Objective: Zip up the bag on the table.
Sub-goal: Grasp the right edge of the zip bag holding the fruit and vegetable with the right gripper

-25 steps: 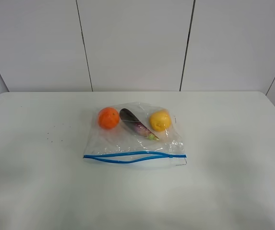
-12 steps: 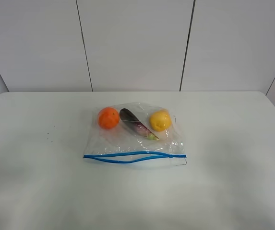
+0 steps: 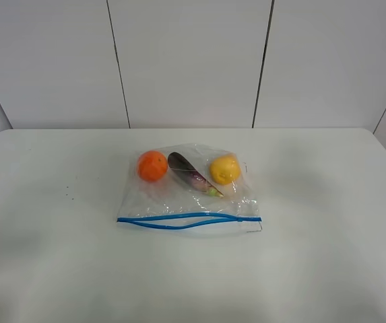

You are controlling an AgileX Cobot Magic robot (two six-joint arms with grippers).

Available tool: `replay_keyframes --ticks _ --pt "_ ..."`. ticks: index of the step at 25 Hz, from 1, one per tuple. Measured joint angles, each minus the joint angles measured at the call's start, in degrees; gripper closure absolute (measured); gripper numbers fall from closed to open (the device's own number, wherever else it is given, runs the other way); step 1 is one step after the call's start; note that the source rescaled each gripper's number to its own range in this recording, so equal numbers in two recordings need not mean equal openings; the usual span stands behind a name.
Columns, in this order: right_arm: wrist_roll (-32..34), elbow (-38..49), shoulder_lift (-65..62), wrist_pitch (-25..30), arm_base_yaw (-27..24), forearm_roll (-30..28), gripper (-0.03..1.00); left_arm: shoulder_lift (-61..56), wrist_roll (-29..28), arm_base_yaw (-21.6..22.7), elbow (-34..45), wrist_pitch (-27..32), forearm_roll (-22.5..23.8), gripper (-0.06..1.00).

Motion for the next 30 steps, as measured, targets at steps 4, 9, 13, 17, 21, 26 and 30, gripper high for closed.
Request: replay_keyframes --ticks 4,9,13,17,21,26,30 --pt "-0.9 -1.9 14.7 -3.5 0.0 2.7 0.15 0.0 0.0 0.0 0.0 0.0 0.0 -0.05" --pt "-6.9 -2.0 30.1 -12.2 0.0 11.7 0.15 0.0 0.0 0.0 0.0 0.0 0.0 -0.05" --pt "-16.3 -2.3 40.8 -16.3 0.0 22.1 0.15 0.0 0.0 0.0 0.0 0.0 0.0 -0.05" --pt "-22.7 -3.9 48.6 -16.8 0.0 27.3 0.15 0.0 0.0 0.0 0.0 0.0 0.0 -0.05" --pt "-28.5 -8.0 54.0 -16.0 -0.3 32.7 0.15 0.0 0.0 0.0 0.0 0.0 0.0 -0.05" --pt "-37.5 -14.7 60.4 -10.2 -2.7 40.2 0.15 0.0 0.0 0.0 0.0 0.0 0.0 -0.05" --pt "-42.4 -16.9 65.1 -6.0 -3.5 44.4 0.15 0.0 0.0 0.0 0.0 0.0 0.0 -0.05"
